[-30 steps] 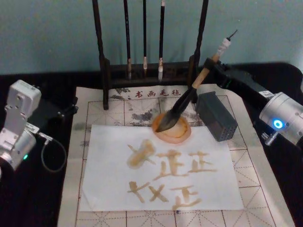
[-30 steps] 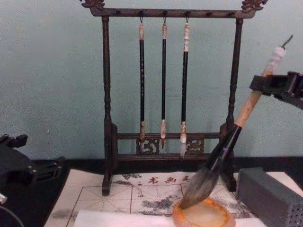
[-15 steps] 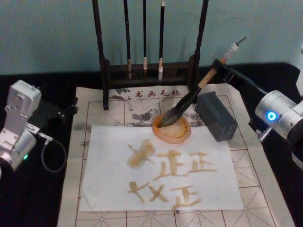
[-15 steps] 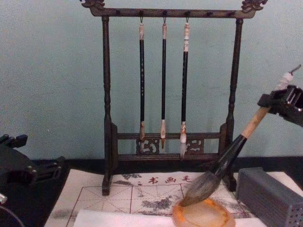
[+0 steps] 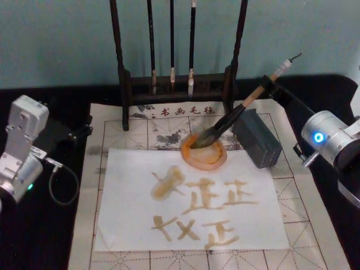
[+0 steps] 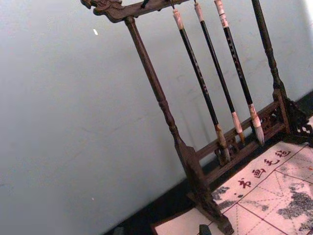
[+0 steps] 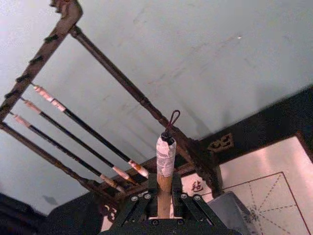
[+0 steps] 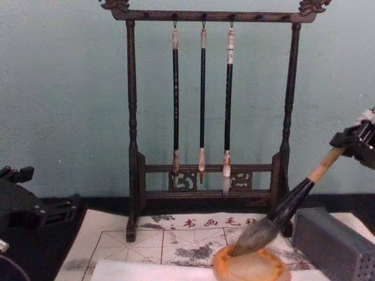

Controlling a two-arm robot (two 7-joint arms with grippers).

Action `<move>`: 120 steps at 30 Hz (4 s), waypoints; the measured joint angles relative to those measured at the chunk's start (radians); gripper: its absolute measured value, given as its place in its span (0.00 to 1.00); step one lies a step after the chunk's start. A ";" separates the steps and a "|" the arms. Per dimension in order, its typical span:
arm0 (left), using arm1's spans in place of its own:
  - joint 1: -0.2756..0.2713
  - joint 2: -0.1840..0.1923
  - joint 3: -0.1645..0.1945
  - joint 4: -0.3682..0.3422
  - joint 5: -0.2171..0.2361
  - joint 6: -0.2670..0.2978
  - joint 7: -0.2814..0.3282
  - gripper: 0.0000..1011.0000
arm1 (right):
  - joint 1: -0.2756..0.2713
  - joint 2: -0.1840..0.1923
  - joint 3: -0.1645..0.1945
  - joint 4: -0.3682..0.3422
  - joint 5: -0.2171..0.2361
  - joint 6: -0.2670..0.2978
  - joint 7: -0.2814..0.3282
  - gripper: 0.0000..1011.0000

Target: Pick up the brush from the inkstone, write on the paper, then place the brush back to its original position.

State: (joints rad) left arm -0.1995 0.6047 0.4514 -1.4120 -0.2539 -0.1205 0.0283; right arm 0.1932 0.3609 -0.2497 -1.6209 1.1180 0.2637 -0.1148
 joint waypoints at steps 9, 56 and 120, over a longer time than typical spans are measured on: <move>0.000 0.000 0.000 0.000 0.000 0.000 0.000 0.99 | 0.008 -0.001 -0.014 0.024 0.024 -0.018 -0.029 0.18; 0.000 0.000 0.000 0.000 0.000 0.000 0.000 0.99 | 0.062 0.049 -0.101 0.090 0.106 -0.058 -0.063 0.18; 0.000 0.000 0.000 0.000 0.000 0.000 0.000 0.99 | 0.075 0.100 -0.148 0.134 0.239 -0.104 -0.100 0.18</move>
State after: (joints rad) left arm -0.1995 0.6047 0.4514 -1.4120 -0.2539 -0.1205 0.0283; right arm 0.2683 0.4605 -0.3973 -1.4868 1.3569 0.1601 -0.2148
